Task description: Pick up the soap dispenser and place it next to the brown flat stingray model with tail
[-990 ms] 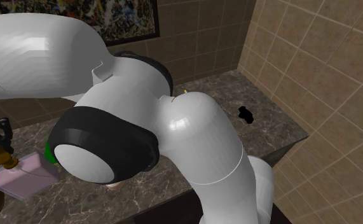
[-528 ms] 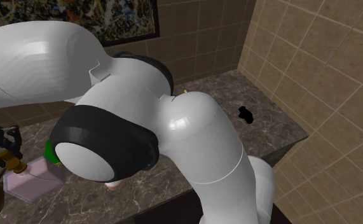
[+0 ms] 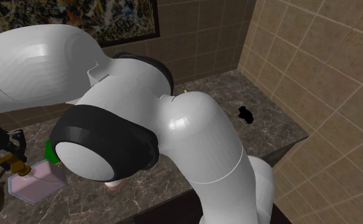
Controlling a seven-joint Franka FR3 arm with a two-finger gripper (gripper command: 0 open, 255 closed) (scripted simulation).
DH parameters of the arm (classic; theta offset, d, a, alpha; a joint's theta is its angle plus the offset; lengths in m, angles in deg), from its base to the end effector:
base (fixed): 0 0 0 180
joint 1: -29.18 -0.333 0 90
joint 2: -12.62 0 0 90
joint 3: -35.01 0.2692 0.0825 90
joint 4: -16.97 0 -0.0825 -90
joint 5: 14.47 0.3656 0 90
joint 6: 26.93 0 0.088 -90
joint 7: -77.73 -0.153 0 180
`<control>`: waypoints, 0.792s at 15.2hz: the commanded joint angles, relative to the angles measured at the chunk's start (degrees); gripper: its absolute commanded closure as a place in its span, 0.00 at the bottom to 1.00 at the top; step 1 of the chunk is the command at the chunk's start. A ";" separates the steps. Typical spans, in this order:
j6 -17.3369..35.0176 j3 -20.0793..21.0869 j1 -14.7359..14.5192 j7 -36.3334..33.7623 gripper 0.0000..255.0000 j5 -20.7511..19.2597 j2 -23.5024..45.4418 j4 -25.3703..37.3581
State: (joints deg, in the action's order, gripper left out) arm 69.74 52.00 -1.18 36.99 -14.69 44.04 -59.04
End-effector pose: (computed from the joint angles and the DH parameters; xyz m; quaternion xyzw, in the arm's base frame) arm 0.4549 0.4534 0.3347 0.9928 0.0435 -0.1119 0.0025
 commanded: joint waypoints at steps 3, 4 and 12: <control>0.03 0.00 0.01 0.00 0.00 0.00 -0.02 -0.02; 0.04 0.00 0.01 0.01 0.00 0.00 -0.03 -0.04; -8.44 -0.12 -0.60 -0.20 0.00 -0.43 2.10 10.57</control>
